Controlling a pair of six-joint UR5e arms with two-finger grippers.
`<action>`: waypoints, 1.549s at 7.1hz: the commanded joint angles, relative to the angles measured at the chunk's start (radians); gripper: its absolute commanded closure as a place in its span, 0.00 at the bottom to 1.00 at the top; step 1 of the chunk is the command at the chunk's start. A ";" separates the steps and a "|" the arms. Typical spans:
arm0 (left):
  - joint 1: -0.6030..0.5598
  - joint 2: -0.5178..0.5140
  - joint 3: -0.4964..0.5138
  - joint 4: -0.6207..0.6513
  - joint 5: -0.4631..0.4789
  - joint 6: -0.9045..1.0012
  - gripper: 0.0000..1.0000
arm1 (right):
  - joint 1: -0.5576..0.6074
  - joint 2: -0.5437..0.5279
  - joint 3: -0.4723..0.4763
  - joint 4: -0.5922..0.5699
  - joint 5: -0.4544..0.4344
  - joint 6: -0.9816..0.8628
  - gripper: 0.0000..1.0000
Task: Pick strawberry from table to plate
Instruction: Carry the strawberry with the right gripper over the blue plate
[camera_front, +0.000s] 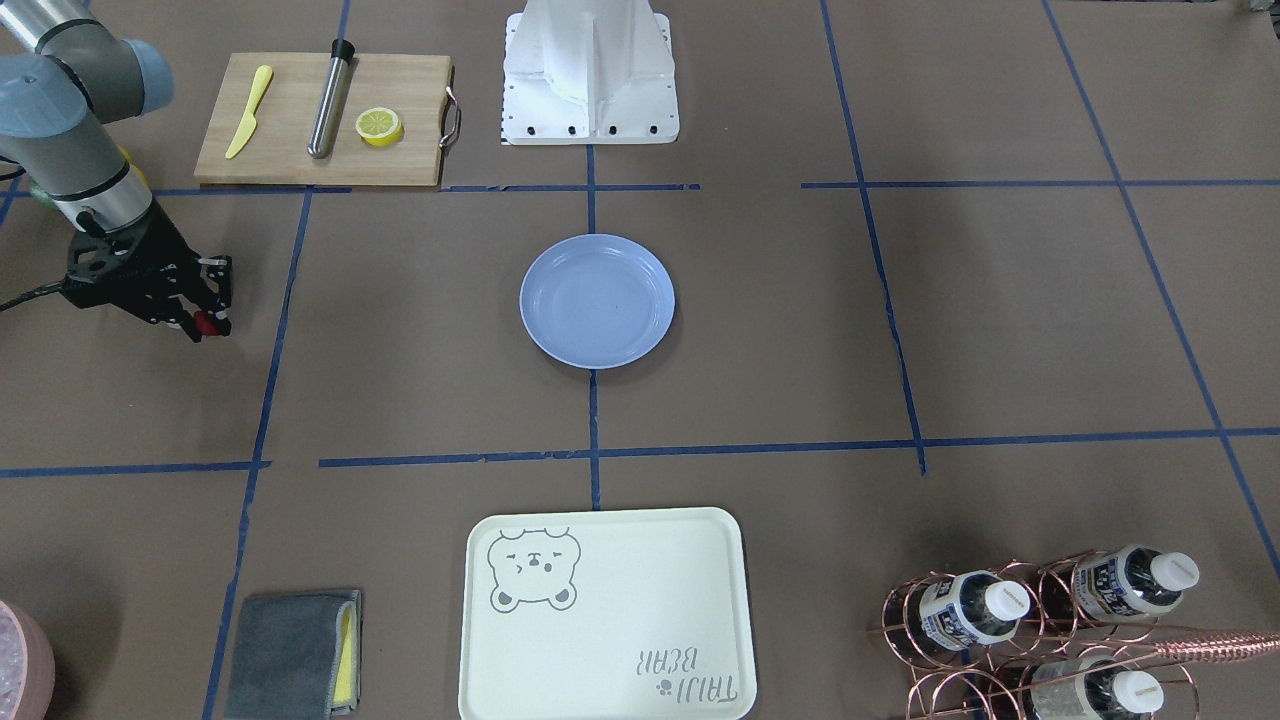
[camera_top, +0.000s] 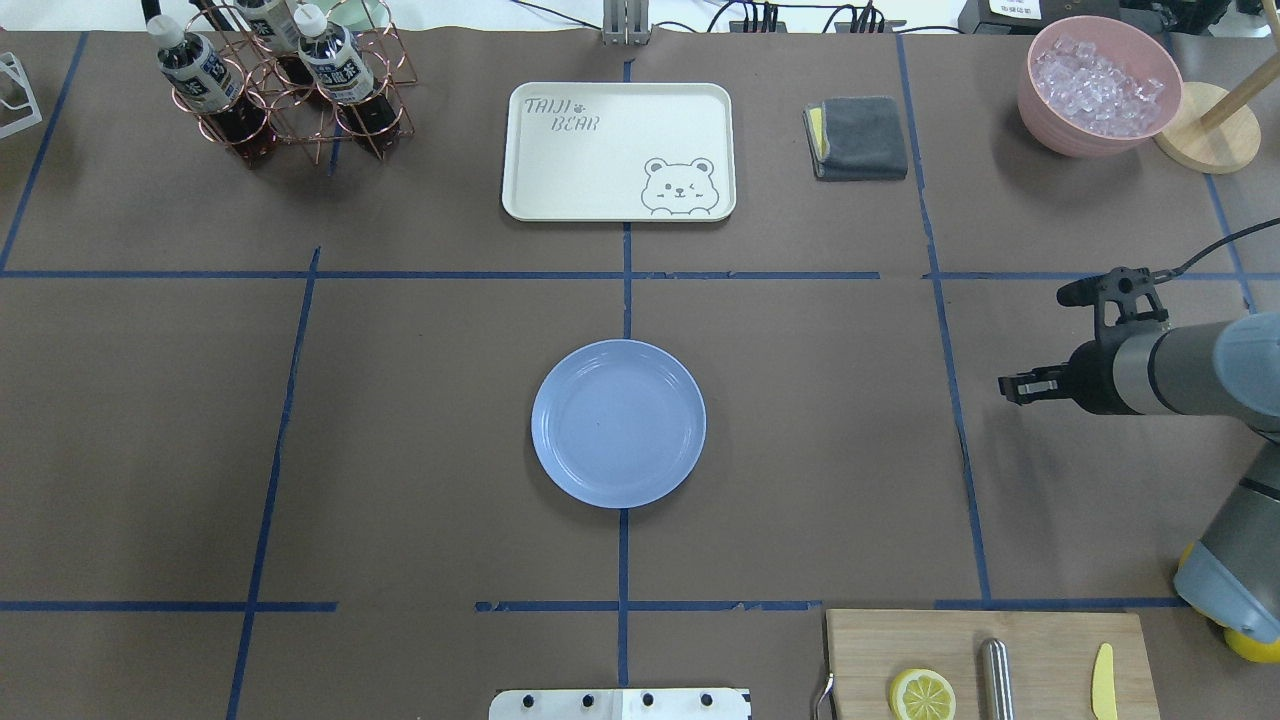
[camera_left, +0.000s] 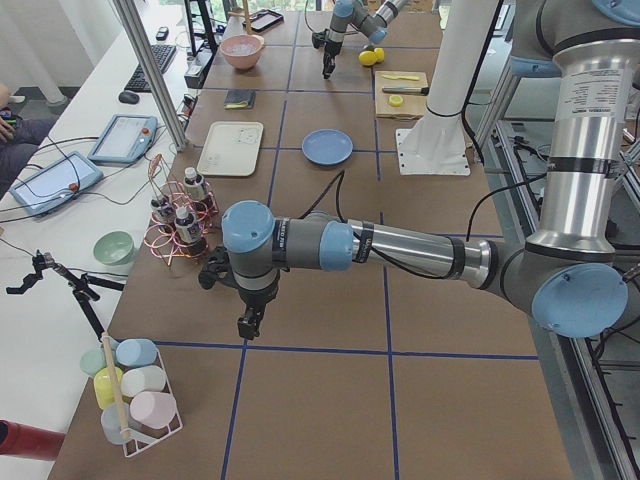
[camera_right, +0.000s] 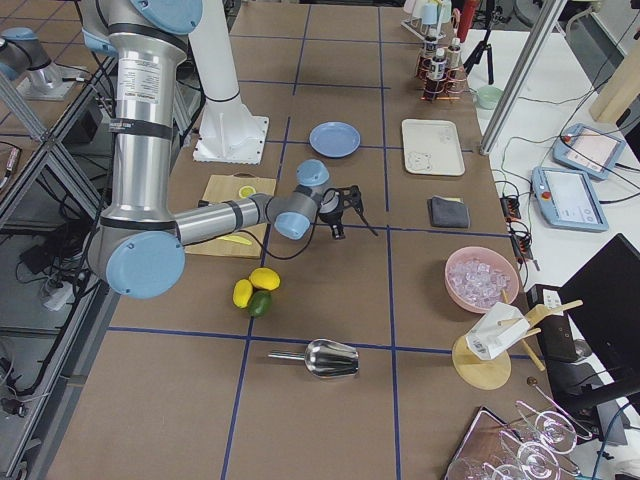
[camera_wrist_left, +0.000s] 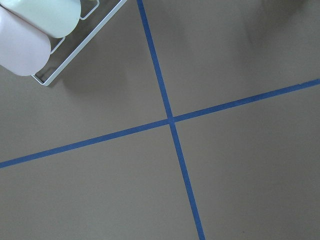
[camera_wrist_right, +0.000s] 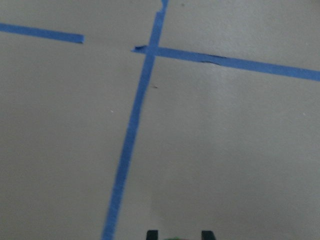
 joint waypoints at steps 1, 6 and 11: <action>0.000 0.000 0.000 0.000 0.000 0.001 0.00 | -0.051 0.264 0.030 -0.276 -0.008 0.139 1.00; 0.000 0.000 0.005 0.000 -0.026 0.001 0.00 | -0.246 0.724 -0.054 -0.736 -0.178 0.356 1.00; 0.000 0.000 0.001 0.000 -0.026 0.001 0.00 | -0.340 0.853 -0.298 -0.703 -0.267 0.433 1.00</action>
